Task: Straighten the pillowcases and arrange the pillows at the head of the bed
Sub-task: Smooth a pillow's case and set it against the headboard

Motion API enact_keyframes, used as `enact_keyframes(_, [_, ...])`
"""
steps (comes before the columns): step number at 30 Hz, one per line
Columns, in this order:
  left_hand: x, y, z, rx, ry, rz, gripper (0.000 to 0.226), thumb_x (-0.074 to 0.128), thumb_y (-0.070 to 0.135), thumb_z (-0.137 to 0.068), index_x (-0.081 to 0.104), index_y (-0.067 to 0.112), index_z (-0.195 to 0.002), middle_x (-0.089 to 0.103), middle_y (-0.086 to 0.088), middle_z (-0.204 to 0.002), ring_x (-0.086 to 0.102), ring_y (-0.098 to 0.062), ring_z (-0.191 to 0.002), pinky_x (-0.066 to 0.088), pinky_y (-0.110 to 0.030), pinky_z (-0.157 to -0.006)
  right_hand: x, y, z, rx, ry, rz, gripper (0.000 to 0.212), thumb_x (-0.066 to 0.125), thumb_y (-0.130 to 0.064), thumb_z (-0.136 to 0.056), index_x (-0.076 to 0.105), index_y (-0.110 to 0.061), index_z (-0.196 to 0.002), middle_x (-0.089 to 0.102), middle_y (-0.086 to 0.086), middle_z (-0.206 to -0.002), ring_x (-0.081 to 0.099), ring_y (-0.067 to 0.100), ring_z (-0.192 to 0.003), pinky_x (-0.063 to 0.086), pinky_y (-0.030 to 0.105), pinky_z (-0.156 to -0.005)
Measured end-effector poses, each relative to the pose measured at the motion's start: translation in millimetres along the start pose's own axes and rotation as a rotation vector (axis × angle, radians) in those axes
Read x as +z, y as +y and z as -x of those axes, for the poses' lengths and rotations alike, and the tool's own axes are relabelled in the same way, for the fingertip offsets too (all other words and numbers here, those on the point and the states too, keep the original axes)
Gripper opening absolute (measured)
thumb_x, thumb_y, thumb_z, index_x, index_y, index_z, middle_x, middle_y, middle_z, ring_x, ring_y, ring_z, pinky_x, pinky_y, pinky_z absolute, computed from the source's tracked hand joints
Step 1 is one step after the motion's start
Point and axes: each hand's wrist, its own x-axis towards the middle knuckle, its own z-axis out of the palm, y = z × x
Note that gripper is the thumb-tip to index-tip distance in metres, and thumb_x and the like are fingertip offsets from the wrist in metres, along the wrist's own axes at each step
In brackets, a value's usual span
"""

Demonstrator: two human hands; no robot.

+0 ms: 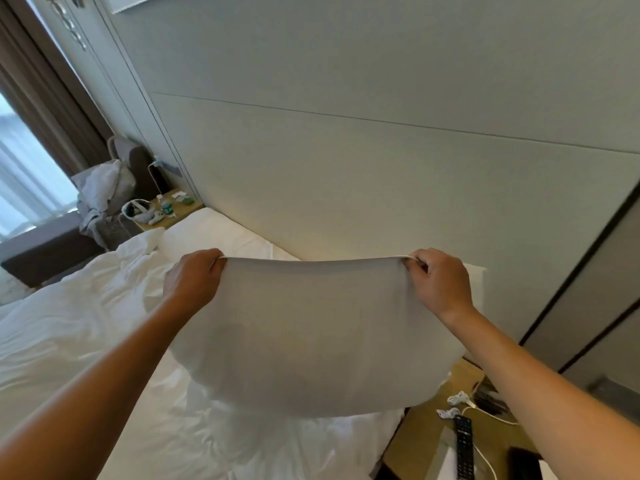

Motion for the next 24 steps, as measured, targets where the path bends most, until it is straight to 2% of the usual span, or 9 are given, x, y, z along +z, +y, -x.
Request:
enact_keyframes(5, [31.0,20.5,-37.9,0.052,-0.054,0.007,0.024,0.050,0.031,-0.106,0.073,0.026,-0.108,0.076,-0.004,-0.107,0.065,-0.023,-0.090,0.056,-0.037,-0.073,0.5,25.2,-9.5,0.085,0.007,0.032,0.028,0.064,-0.027,-0.098,0.071,-0.012,-0.076,0.065,0.003,-0.071,0.060,0.027,-0.069,0.051,0.043,-0.063])
enact_keyframes(8, [53.8,17.5,-71.1,0.079,-0.081,0.008,0.024,0.051,0.031,-0.106,0.073,0.024,-0.111,0.076,-0.005,-0.109,0.068,-0.027,-0.092,0.055,-0.035,-0.072,14.9,30.0,-20.9,0.133,0.024,0.032,0.032,0.062,-0.028,-0.098,0.068,-0.013,-0.071,0.062,0.000,-0.067,0.058,0.025,-0.066,0.050,0.042,-0.060])
enact_keyframes(11, [63.5,15.8,-92.6,0.089,-0.074,-0.004,0.024,0.050,0.033,-0.105,0.073,0.025,-0.108,0.076,-0.005,-0.108,0.068,-0.031,-0.091,0.059,-0.040,-0.075,19.6,30.7,-24.5,0.129,0.023,0.037,0.033,0.062,-0.029,-0.098,0.067,-0.014,-0.069,0.060,0.000,-0.065,0.058,0.024,-0.064,0.046,0.039,-0.057])
enact_keyframes(14, [81.7,5.6,-122.5,0.112,-0.103,0.011,0.026,0.048,0.035,-0.104,0.072,0.025,-0.102,0.076,-0.005,-0.104,0.068,-0.033,-0.090,0.060,-0.044,-0.077,41.2,29.4,-31.1,0.166,0.031,0.066,0.038,0.060,-0.030,-0.099,0.060,-0.018,-0.063,0.055,-0.003,-0.059,0.054,0.022,-0.058,0.037,0.032,-0.051])
enact_keyframes(17, [112.2,-5.7,-142.2,0.143,-0.133,0.036,0.027,0.048,0.034,-0.104,0.073,0.024,-0.103,0.076,-0.005,-0.105,0.068,-0.033,-0.090,0.056,-0.037,-0.072,65.4,34.6,-31.3,0.230,-0.030,0.153,0.044,0.059,-0.035,-0.101,0.053,-0.017,-0.060,0.051,-0.001,-0.056,0.051,0.023,-0.055,0.025,0.029,-0.053])
enact_keyframes(19, [140.3,-13.7,-144.9,0.154,-0.208,0.031,0.028,0.047,0.033,-0.105,0.073,0.022,-0.107,0.075,-0.006,-0.107,0.068,-0.032,-0.090,0.050,-0.034,-0.070,85.7,41.7,-21.4,0.287,-0.105,0.209,0.047,0.059,-0.036,-0.102,0.052,-0.015,-0.061,0.051,0.001,-0.054,0.051,0.025,-0.053,0.022,0.028,-0.053])
enact_keyframes(21, [166.7,-21.5,-139.3,0.141,-0.296,0.042,0.030,0.046,0.031,-0.106,0.073,0.019,-0.109,0.074,-0.007,-0.108,0.068,-0.031,-0.091,0.050,-0.035,-0.071,104.9,46.6,-8.3,0.341,-0.169,0.250,0.046,0.058,-0.038,-0.103,0.054,-0.016,-0.062,0.052,0.000,-0.054,0.052,0.022,-0.053,0.024,0.029,-0.052])
enact_keyframes(24, [189.4,-34.0,-135.9,0.081,-0.325,0.106,0.032,0.042,0.030,-0.107,0.071,0.016,-0.110,0.074,-0.010,-0.103,0.068,-0.033,-0.091,0.055,-0.040,-0.075,125.3,47.6,-0.2,0.345,-0.177,0.315,0.040,0.057,-0.040,-0.104,0.062,-0.018,-0.071,0.058,-0.004,-0.064,0.055,0.016,-0.059,0.038,0.033,-0.055])
